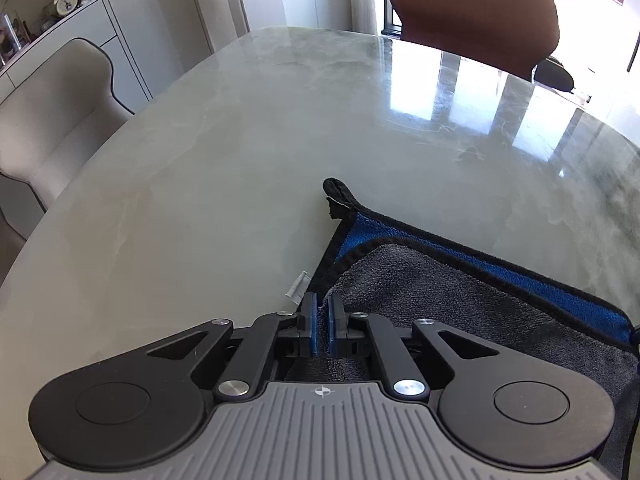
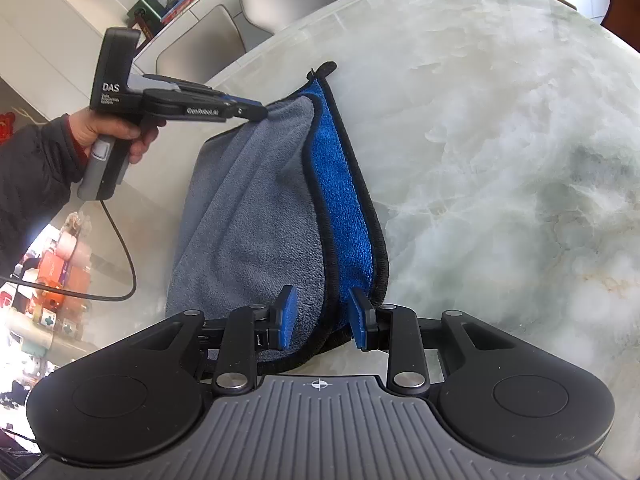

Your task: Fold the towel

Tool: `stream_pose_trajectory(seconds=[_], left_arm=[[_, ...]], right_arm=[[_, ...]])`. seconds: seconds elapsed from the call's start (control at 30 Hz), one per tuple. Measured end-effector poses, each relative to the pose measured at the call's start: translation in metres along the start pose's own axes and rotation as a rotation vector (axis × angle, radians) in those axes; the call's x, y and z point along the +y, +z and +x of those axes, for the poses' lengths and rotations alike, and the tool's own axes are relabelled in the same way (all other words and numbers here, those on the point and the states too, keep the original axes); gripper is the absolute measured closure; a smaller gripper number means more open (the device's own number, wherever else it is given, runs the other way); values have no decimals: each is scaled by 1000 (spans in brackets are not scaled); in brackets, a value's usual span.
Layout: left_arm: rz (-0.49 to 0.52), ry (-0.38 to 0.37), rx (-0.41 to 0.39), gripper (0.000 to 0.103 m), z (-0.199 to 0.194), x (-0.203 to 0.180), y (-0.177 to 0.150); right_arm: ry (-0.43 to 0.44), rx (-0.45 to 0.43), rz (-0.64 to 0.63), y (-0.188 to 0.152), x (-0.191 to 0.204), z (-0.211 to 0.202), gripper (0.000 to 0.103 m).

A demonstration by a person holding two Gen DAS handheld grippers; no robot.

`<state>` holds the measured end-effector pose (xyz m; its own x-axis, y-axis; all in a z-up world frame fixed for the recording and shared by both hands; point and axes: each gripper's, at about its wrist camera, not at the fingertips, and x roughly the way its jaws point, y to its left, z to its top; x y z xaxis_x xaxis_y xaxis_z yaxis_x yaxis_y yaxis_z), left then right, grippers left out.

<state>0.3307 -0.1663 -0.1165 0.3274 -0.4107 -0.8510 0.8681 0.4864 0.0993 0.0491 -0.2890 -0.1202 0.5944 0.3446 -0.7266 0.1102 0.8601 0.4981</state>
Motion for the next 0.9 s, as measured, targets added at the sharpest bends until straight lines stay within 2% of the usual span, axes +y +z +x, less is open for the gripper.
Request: stream_pose_trajectory(seconds=[0.17, 0.5, 0.53, 0.57, 0.6, 0.9], left_arm=[[-9, 27, 10, 99, 5, 0, -2], [-50, 21, -4, 98, 1, 4, -6], [-55, 21, -5, 98, 1, 4, -6], [-60, 21, -7, 98, 1, 4, -7], [-65, 20, -10, 98, 1, 5, -7], [-118, 32, -83, 98, -9, 10, -5]], right_arm=[[-18, -6, -21, -1, 4, 2, 73], [-92, -13, -156, -4, 27, 10, 73], [-105, -13, -179, -6, 30, 11, 76], [-117, -15, -199, -7, 32, 12, 88], [-121, -16, -205, -7, 33, 13, 94], [-168, -103, -205, 3, 28, 3, 94]])
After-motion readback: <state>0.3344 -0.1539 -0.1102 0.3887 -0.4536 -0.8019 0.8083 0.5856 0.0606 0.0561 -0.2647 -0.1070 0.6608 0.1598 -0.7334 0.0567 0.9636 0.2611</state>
